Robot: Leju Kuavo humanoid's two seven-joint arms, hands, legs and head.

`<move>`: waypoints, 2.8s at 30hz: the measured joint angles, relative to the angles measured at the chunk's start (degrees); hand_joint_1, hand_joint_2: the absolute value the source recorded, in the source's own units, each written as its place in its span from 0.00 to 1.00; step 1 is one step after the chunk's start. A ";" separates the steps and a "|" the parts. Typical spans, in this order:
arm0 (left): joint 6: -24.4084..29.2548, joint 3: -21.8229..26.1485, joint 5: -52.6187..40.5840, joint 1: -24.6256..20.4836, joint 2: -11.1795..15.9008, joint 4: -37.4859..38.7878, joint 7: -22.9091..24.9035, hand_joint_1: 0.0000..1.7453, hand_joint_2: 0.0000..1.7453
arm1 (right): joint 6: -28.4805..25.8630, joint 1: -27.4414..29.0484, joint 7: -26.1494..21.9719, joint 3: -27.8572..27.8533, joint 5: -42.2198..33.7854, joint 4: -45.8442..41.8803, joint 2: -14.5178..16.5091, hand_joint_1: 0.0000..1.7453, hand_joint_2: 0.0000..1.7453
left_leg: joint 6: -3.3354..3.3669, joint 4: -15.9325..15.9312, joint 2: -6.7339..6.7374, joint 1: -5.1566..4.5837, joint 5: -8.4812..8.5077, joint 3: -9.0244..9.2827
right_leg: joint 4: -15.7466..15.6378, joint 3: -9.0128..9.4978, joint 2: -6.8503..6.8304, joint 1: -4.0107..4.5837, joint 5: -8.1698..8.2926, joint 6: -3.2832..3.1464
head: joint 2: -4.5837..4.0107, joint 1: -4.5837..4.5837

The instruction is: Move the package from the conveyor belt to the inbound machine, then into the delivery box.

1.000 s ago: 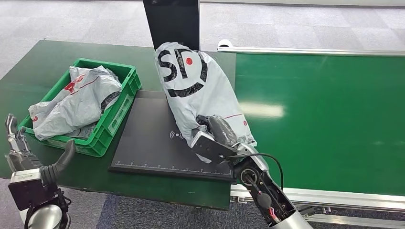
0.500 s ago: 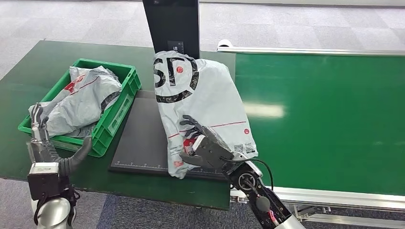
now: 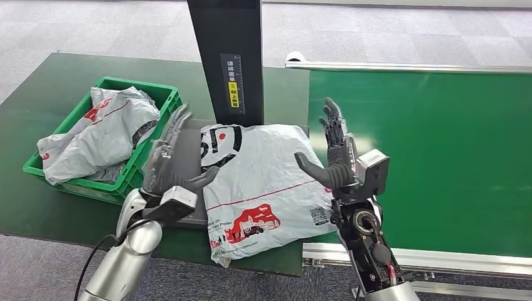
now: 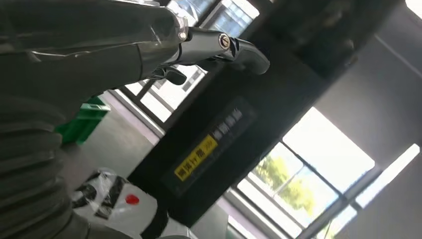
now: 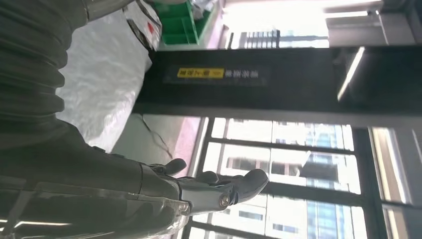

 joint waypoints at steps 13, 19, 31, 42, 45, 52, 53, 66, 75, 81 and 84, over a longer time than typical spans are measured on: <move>-8.31 -19.21 -12.14 -19.77 -6.46 36.93 4.52 0.00 1.00 | 0.17 8.65 -0.24 -7.32 1.34 -8.07 0.05 0.00 1.00 | 0.02 0.02 0.04 -0.03 0.00 0.00 | -0.01 0.03 -0.01 -0.03 0.03 0.01 | 0.00 -0.01; -11.83 -23.66 -15.13 -24.29 -10.56 49.47 9.83 0.00 1.00 | 1.06 11.15 0.85 -7.56 1.38 -8.75 0.86 0.00 1.00 | 0.02 0.00 0.01 -0.03 -0.01 0.00 | -0.01 0.04 -0.02 -0.02 0.02 0.01 | 0.00 -0.02; -3.76 -24.86 -15.11 -26.12 -15.82 57.55 15.48 1.00 1.00 | 0.18 13.15 3.44 -7.76 3.14 -9.05 3.65 0.00 1.00 | 0.04 0.00 -0.02 -0.05 0.01 0.17 | -0.01 0.28 -0.08 -0.04 0.02 0.02 | -0.01 -0.01; 16.83 -16.67 -10.67 -25.05 -13.08 41.30 4.07 1.00 1.00 | -1.50 17.24 3.85 -11.75 4.38 -10.55 3.81 0.00 1.00 | 0.03 -0.01 0.02 -0.03 -0.01 0.12 | -0.01 0.19 -0.03 -0.02 0.02 0.02 | 0.00 -0.02; 17.90 -12.22 -9.53 -21.44 -9.26 26.22 2.77 1.00 1.00 | -1.69 18.80 2.98 -12.85 4.39 -10.69 3.60 0.00 1.00 | 0.02 -0.03 0.05 -0.02 -0.02 0.10 | 0.00 0.15 0.00 0.00 0.01 0.00 | -0.01 -0.02; 21.32 -0.37 -10.92 -13.28 -0.26 -4.70 2.64 1.00 1.00 | -3.50 23.41 0.37 -14.52 3.49 -11.05 2.66 0.00 1.00 | -0.02 -0.05 0.05 0.00 -0.06 0.05 | 0.00 0.12 0.00 0.02 -0.10 0.01 | -0.01 -0.01; 21.34 1.80 -10.78 -12.88 0.75 -6.79 2.91 1.00 1.00 | -3.68 24.16 0.21 -14.63 3.30 -11.25 2.55 0.00 1.00 | -0.02 -0.05 0.05 0.00 -0.07 0.05 | 0.00 0.12 0.00 0.02 -0.10 0.01 | -0.01 -0.01; 18.40 16.38 -6.06 -21.97 11.02 9.77 3.74 0.51 1.00 | -3.02 26.27 0.59 -14.03 2.95 -12.62 2.25 0.00 1.00 | -0.03 -0.05 0.07 0.00 0.00 0.19 | 0.02 0.20 0.01 0.02 -0.03 -0.04 | 0.00 -0.02; -5.04 10.91 -1.08 -18.29 11.01 12.09 1.06 0.00 1.00 | -2.76 25.05 0.65 -13.98 3.08 -12.30 2.23 0.00 1.00 | -0.03 -0.05 0.05 -0.04 -0.08 0.12 | 0.00 0.15 0.00 -0.03 -0.07 -0.01 | 0.00 0.00; -10.12 2.20 -2.46 -15.08 10.97 9.09 1.01 0.00 1.00 | -1.93 24.15 0.65 -13.99 4.05 -11.72 2.31 0.00 1.00 | -0.03 -0.05 0.04 -0.03 -0.08 0.12 | -0.01 0.15 0.00 -0.02 -0.07 -0.01 | 0.00 -0.01; -12.40 -1.00 -2.07 -14.46 10.99 7.79 0.94 0.00 1.00 | -1.75 24.01 0.65 -14.01 4.28 -11.56 2.32 0.00 1.00 | -0.03 -0.05 0.03 -0.02 -0.08 0.12 | -0.01 0.15 -0.01 -0.01 -0.07 -0.01 | 0.00 -0.01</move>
